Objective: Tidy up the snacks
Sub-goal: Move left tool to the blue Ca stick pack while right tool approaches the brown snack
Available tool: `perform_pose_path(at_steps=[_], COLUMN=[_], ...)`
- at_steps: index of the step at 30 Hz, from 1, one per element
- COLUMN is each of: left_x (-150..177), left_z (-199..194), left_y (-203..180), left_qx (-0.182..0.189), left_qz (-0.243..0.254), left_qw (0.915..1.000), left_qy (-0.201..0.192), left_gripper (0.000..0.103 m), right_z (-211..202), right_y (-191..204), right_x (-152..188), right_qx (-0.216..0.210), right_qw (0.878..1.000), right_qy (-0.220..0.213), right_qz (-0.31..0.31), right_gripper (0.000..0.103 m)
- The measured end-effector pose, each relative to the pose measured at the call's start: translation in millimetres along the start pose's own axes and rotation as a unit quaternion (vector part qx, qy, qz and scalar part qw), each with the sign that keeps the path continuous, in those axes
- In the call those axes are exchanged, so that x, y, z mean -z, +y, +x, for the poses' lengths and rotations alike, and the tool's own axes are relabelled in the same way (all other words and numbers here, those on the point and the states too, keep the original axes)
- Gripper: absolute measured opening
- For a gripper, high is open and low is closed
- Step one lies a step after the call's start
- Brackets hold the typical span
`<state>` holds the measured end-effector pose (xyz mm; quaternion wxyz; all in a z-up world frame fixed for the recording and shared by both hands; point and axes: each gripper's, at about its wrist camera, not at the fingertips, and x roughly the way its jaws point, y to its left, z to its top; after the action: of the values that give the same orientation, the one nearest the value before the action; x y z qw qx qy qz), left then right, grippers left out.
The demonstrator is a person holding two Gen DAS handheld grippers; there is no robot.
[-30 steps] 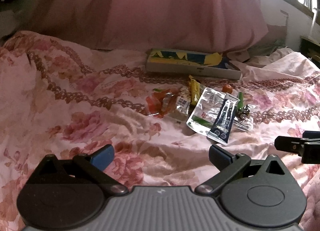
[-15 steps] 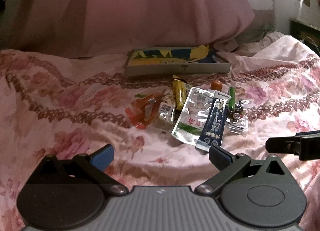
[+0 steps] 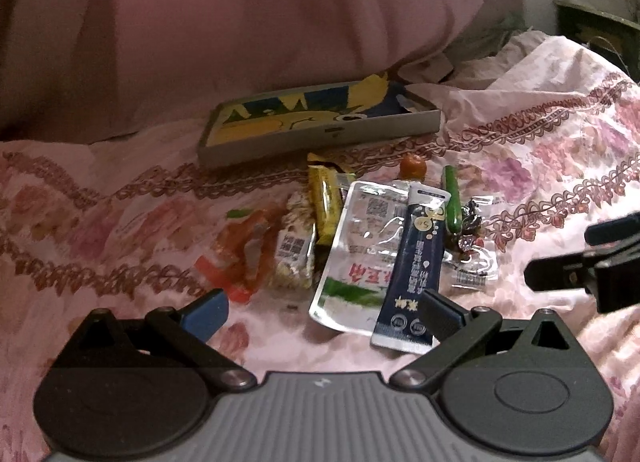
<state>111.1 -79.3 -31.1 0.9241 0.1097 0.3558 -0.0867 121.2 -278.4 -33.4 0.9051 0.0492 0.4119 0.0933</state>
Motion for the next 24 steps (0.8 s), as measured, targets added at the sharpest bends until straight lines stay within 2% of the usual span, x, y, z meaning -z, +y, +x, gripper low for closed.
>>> perform_pose_path(at_steps=[6, 11, 18, 24], left_x=[-4.8, -9.3, -15.4, -19.5], left_z=[16.6, 28.0, 43.6, 55.0], left_y=[-2.6, -3.2, -8.6, -17.7], left_qx=[-0.003, -0.009, -0.009, -0.006], left_qz=[0.0, -0.001, 0.006, 0.018], left_qw=[1.0, 0.9999, 0.9997, 0.9996], left_qy=[0.009, 0.014, 0.02, 0.02], left_gripper=[0.103, 0.103, 0.103, 0.103], right_z=[20.2, 27.2, 39.1, 55.1], right_y=[-12.6, -19.5, -30.2, -47.2], right_x=[-8.2, -11.6, -23.7, -31.9], right_qx=[0.009, -0.012, -0.009, -0.043], right_qw=[1.0, 1.0, 1.0, 0.999], right_qy=[-0.008, -0.003, -0.011, -0.016], right_qz=[-0.003, 0.007, -0.007, -0.016], right_gripper=[0.103, 0.103, 0.103, 0.103])
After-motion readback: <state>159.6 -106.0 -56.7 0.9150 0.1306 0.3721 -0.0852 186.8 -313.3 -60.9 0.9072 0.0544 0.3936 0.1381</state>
